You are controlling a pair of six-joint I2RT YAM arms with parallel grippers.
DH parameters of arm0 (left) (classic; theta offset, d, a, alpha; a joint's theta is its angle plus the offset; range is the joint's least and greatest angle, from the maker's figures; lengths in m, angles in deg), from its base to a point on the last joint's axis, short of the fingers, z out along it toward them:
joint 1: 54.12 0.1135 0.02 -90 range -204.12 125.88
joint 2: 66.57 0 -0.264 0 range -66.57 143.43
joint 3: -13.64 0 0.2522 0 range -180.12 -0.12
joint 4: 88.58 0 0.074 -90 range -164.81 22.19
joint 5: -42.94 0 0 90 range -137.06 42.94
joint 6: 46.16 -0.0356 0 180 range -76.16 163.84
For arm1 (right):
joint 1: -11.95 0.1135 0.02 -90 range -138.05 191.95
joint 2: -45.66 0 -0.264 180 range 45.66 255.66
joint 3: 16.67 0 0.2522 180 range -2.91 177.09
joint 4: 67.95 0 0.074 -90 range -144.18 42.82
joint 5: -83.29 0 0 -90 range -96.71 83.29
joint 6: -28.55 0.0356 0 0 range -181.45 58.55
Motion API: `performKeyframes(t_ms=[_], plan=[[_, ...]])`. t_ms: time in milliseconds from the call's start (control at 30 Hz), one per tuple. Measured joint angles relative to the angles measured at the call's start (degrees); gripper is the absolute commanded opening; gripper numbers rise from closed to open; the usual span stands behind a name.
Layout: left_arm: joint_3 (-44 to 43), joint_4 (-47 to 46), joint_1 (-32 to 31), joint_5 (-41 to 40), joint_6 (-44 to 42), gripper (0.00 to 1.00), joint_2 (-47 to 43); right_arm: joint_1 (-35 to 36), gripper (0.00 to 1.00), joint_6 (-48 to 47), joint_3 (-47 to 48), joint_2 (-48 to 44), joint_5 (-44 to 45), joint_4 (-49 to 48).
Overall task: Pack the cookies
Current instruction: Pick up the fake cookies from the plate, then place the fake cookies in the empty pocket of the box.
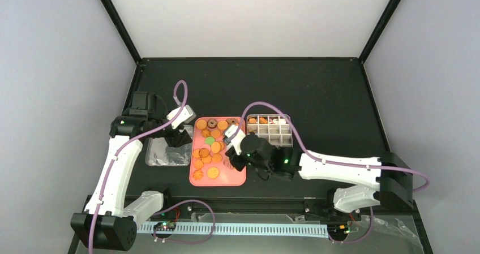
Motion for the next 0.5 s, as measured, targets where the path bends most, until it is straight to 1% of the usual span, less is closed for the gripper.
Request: performKeyframes(t_ms=[133,367,500], plan=[[0.0,0.0,0.0,0.0,0.0,0.63,0.0,-3.7,0.01,0.0,0.7,-4.7,0.0,1.7],[0.0,-0.1,0.0,-0.1,1.0,0.64,0.0,-17.4,0.01,0.0,3.0,-12.7,-0.7,4.3],[0.0,-1.3,0.4,-0.1,2.4,0.65,0.4,-22.6,0.01,-0.2,3.5,-13.6,-0.2,6.1]])
